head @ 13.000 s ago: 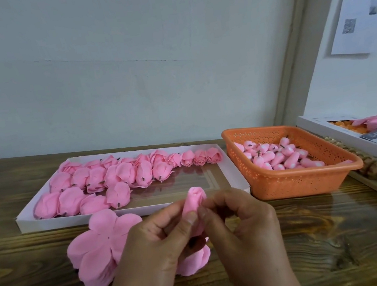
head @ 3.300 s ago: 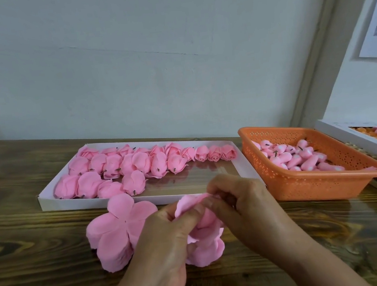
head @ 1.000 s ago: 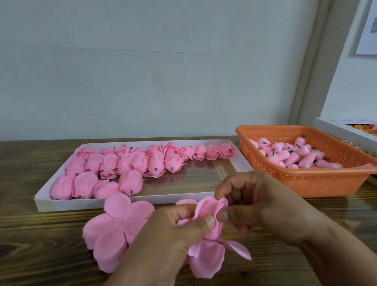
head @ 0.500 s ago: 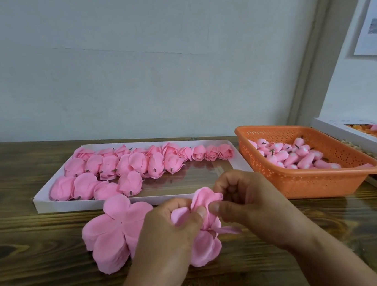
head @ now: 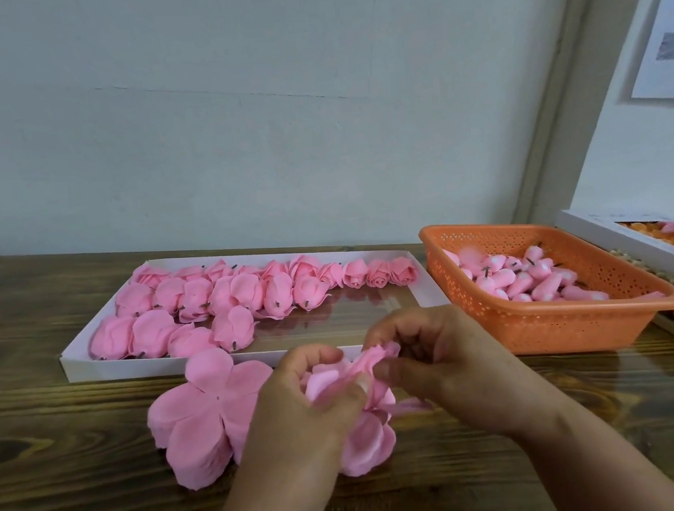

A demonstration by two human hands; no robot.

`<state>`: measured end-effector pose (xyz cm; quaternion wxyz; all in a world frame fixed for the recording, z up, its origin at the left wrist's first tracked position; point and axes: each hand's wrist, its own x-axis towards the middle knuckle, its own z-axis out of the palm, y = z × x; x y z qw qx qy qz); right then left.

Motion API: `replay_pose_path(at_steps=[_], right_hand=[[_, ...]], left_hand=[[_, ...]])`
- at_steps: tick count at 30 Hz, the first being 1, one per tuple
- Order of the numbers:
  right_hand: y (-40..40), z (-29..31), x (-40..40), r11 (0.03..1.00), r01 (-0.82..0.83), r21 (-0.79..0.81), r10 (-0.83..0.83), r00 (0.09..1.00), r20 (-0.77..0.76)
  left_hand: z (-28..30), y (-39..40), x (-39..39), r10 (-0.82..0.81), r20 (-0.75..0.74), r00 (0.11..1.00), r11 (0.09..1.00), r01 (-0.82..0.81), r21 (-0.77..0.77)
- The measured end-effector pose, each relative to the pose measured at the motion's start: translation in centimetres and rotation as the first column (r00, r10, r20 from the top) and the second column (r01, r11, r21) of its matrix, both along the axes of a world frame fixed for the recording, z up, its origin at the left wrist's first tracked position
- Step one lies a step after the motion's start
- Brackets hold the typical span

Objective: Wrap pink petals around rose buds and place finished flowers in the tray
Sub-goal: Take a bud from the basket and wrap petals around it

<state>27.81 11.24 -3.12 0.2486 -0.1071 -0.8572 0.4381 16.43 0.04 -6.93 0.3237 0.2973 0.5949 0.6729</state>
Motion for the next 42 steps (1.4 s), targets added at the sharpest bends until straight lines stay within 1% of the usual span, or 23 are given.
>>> replay_pose_path(at_steps=[2,4,7,8,10,15,17,19,22,25,28,31,34,38,42], right_hand=[[0.2,-0.1,0.1,0.997,0.071,-0.021,-0.071,0.997,-0.024],[0.0,-0.1,-0.1,0.992,0.123,-0.038,-0.124,0.991,-0.04],[-0.5,-0.3,-0.5,0.985,0.172,-0.023,-0.172,0.985,-0.024],[-0.6,-0.3,-0.5,0.984,0.176,-0.012,-0.176,0.984,-0.01],[-0.8,-0.3,-0.4,0.986,0.163,0.037,-0.164,0.986,0.036],[-1.5,0.2,0.0,0.966,0.085,0.245,-0.126,0.979,0.158],[-1.8,0.6,0.0,0.94,0.066,0.336,-0.135,0.973,0.187],[-2.1,1.0,-0.1,0.919,0.083,0.386,-0.163,0.97,0.178],[-2.0,1.4,0.0,0.913,0.151,0.38,-0.207,0.972,0.111],[-2.4,1.4,-0.1,0.914,0.162,0.373,-0.215,0.971,0.106],[-2.9,1.5,-0.2,0.888,0.103,0.449,-0.197,0.965,0.17],[-3.1,1.8,-0.5,0.864,0.042,0.502,-0.183,0.955,0.235],[-3.4,1.9,-0.9,0.846,0.066,0.529,-0.212,0.952,0.219],[-3.4,2.0,-1.0,0.871,0.135,0.472,-0.258,0.944,0.207],[-3.2,2.0,-0.9,0.899,0.154,0.409,-0.272,0.93,0.248]], left_hand=[[-0.1,0.0,-0.4,-0.058,0.068,0.996,0.998,0.058,-0.008],[-0.2,0.0,-0.4,-0.072,0.097,0.993,0.997,0.075,-0.028],[-0.5,0.4,0.0,0.07,0.061,0.996,0.995,-0.065,-0.082],[-0.5,0.4,0.1,0.092,0.059,0.994,0.993,-0.087,-0.085],[-0.3,0.4,-0.1,0.107,0.06,0.992,0.99,-0.101,-0.098],[0.2,0.2,-0.6,0.061,0.143,0.988,0.979,-0.031,-0.201],[0.6,0.1,-0.5,0.025,0.17,0.985,0.981,0.009,-0.195],[0.9,0.0,-0.3,0.031,0.184,0.983,0.986,0.001,-0.169],[1.2,0.0,-0.2,0.082,0.195,0.977,0.99,-0.057,-0.13],[1.5,-0.2,0.0,0.029,0.218,0.976,0.993,-0.003,-0.117],[1.3,-0.2,0.1,-0.051,0.19,0.98,0.992,0.071,-0.101],[1.0,0.0,0.3,-0.041,0.178,0.983,0.991,0.062,-0.117],[1.1,0.0,0.4,-0.026,0.136,0.99,0.994,0.041,-0.102],[1.2,-0.2,0.6,0.016,-0.019,1.0,0.999,-0.017,-0.05],[1.7,-0.5,0.6,-0.019,-0.033,0.999,0.992,0.015,-0.125]])
